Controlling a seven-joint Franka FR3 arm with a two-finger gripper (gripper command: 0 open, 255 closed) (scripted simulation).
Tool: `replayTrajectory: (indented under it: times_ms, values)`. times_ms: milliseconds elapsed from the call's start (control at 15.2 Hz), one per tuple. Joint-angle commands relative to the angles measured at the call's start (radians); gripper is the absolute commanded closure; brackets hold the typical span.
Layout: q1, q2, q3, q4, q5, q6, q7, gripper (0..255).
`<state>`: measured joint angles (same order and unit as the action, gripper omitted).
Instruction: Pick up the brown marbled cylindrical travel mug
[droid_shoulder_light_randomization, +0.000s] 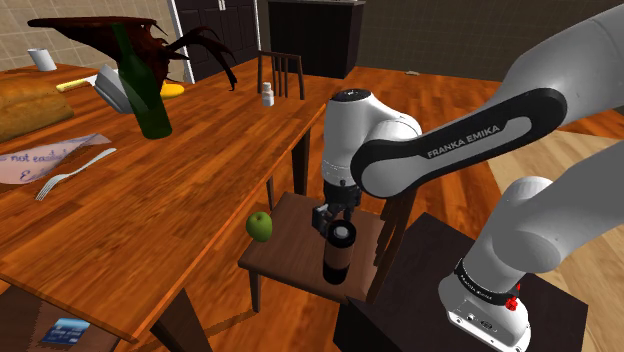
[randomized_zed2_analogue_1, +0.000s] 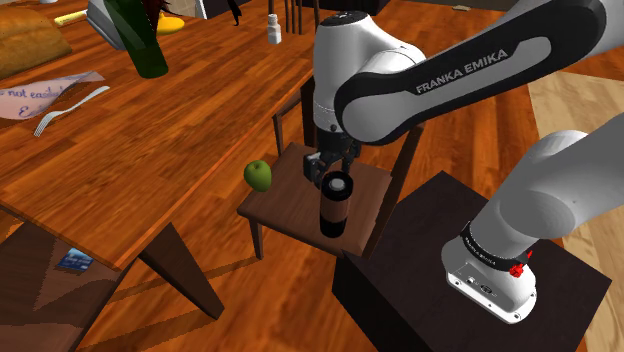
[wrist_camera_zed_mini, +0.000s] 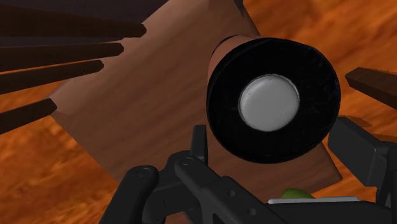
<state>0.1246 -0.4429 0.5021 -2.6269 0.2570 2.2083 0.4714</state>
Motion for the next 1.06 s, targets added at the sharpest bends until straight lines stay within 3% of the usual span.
replayTrajectory:
  times_ms: [0, 990]
  values:
    - [0.001, -0.012, -0.005, 0.012, 0.000, -0.025, -0.001, 255]
    - [0.003, -0.096, -0.051, 0.132, -0.013, -0.228, -0.007, 255]
